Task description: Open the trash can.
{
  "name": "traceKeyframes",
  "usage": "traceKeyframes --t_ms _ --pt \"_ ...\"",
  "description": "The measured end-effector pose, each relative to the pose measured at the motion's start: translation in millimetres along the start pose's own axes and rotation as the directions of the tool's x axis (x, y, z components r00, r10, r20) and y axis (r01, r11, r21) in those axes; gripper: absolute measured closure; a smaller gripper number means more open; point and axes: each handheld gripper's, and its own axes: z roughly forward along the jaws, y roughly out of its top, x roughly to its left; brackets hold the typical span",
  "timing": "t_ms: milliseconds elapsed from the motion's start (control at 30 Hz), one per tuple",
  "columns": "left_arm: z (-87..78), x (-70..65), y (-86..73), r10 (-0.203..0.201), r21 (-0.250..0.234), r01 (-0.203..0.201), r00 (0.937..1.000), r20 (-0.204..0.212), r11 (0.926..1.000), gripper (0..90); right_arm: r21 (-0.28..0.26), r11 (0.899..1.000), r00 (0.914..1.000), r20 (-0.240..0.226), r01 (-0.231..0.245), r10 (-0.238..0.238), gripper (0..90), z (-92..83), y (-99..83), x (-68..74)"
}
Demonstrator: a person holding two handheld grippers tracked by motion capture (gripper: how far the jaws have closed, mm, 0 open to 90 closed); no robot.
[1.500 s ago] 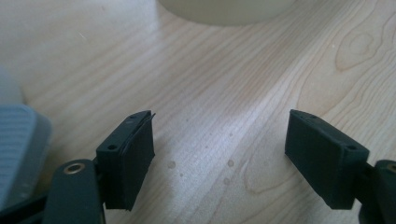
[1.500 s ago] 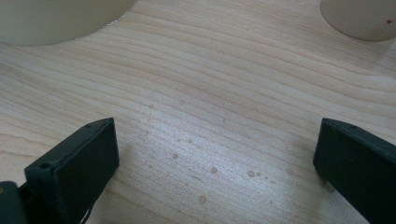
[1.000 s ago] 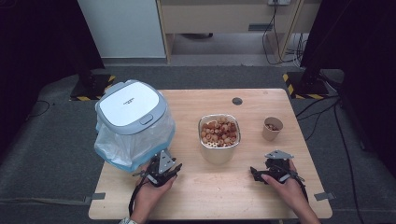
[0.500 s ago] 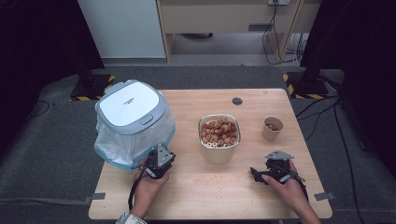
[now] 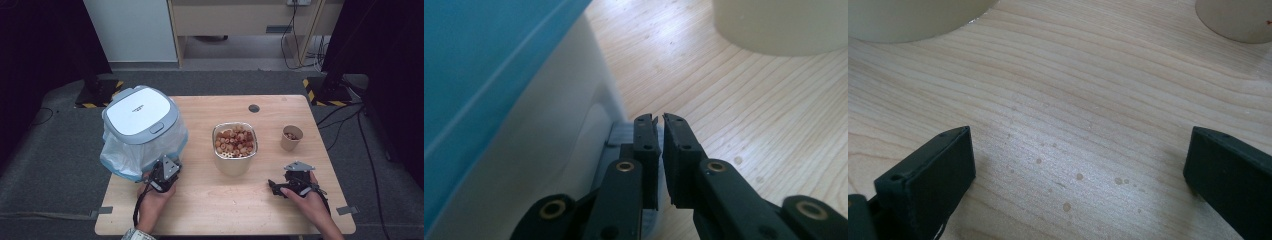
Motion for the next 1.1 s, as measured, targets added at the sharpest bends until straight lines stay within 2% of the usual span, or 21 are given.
traceKeyframes --t_ms 200,333,467,500,600,867,933,967,1100 --pt "2.3 -1.3 -4.9 0.009 0.03 -0.009 0.9999 -0.007 0.9995 83.8 -0.001 1.0 1.0 0.0 -0.001 0.001 0.6 -0.2 -0.2 0.1" --pt "2.8 -2.1 -6.6 0.007 0.03 -0.006 0.9997 -0.023 0.9995 84.0 -0.001 1.0 1.0 -0.001 -0.003 0.003 0.6 -0.4 -0.3 0.3" --pt "4.2 -3.3 -8.2 -0.005 0.039 0.005 0.9997 -0.022 0.9992 85.4 0.0 1.0 1.0 -0.001 -0.005 0.005 0.6 -0.5 -0.4 0.5" --pt "5.0 -2.7 -9.5 -0.025 0.038 0.026 0.9995 -0.018 0.9989 86.0 0.0 1.0 1.0 -0.001 -0.005 0.005 0.6 -0.5 -0.4 0.5" --pt "5.9 -4.7 -10.9 -0.04 0.035 0.041 0.9988 -0.028 0.9985 87.2 0.001 1.0 1.0 0.001 -0.008 0.008 0.6 -0.6 -0.5 0.8" --pt "9.1 -7.4 -12.4 -0.025 0.052 0.027 0.9989 -0.04 0.9983 87.3 0.001 1.0 0.9999 0.003 -0.01 0.01 0.6 -0.6 -0.5 0.9" --pt "11.0 -7.6 -13.3 -0.036 0.058 0.038 0.9987 -0.037 0.9976 87.2 0.0 1.0 0.9999 0.005 -0.011 0.011 0.6 -0.3 -0.2 1.1" --pt "12.8 -8.1 -14.4 -0.053 0.063 0.055 0.9981 -0.031 0.9965 87.1 0.0 1.0 1.0 0.005 -0.008 0.008 0.6 -0.3 -0.2 0.8" --pt "14.8 -9.8 -15.5 -0.046 0.072 0.049 0.9982 -0.039 0.9962 87.0 0.0 1.0 0.9999 0.004 -0.012 0.012 0.9 -0.2 0.2 0.6"
